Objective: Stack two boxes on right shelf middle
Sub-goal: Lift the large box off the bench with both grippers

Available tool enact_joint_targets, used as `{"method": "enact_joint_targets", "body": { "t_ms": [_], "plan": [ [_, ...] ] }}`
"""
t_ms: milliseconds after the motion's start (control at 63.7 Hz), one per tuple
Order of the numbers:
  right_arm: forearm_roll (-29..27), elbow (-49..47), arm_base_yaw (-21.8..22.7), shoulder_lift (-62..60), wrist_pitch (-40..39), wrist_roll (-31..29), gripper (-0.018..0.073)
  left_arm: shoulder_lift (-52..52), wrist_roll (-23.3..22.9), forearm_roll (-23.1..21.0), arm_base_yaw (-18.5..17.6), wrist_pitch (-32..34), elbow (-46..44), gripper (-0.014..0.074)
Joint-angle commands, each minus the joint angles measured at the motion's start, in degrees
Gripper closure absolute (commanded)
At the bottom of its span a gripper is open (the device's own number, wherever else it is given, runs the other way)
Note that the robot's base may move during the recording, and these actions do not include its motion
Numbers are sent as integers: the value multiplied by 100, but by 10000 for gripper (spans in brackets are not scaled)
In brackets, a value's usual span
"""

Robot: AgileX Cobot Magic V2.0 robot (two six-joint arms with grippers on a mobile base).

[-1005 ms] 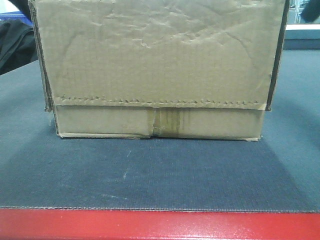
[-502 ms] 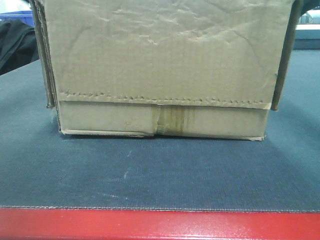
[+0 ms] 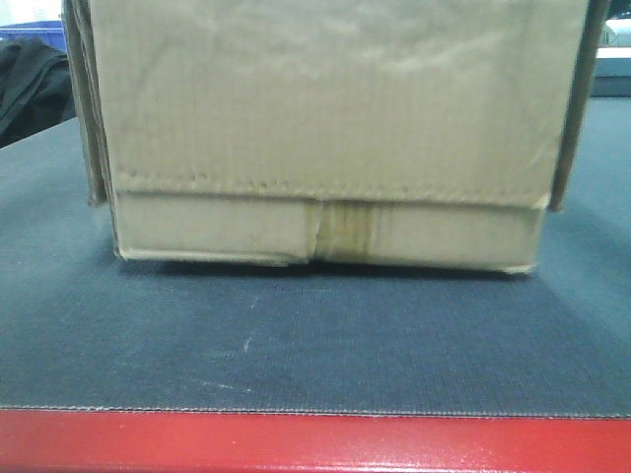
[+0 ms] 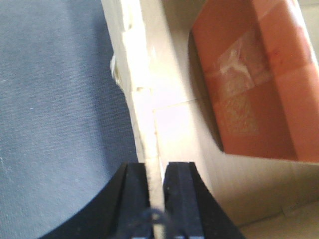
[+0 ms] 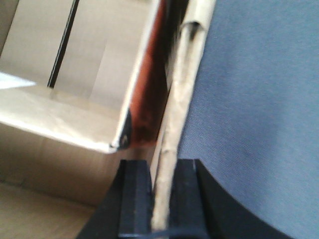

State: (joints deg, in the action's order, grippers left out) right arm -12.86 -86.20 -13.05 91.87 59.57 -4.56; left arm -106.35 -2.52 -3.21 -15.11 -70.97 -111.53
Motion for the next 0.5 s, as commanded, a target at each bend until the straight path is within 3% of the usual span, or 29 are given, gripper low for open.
{"method": "enact_joint_targets", "body": {
  "t_ms": [0,235,487],
  "plan": [
    [118,-46,38,-447,-103,-88,712,459,-1,49,-56,100,-50,708],
    [118,-380,38,-1248,-280,-88,712,1419,-64,71,-230,116,-64,708],
    [118,-1470,38,-1686,-308,-88,712,2330,-64,49,-232,737,-64,708]
  ]
}}
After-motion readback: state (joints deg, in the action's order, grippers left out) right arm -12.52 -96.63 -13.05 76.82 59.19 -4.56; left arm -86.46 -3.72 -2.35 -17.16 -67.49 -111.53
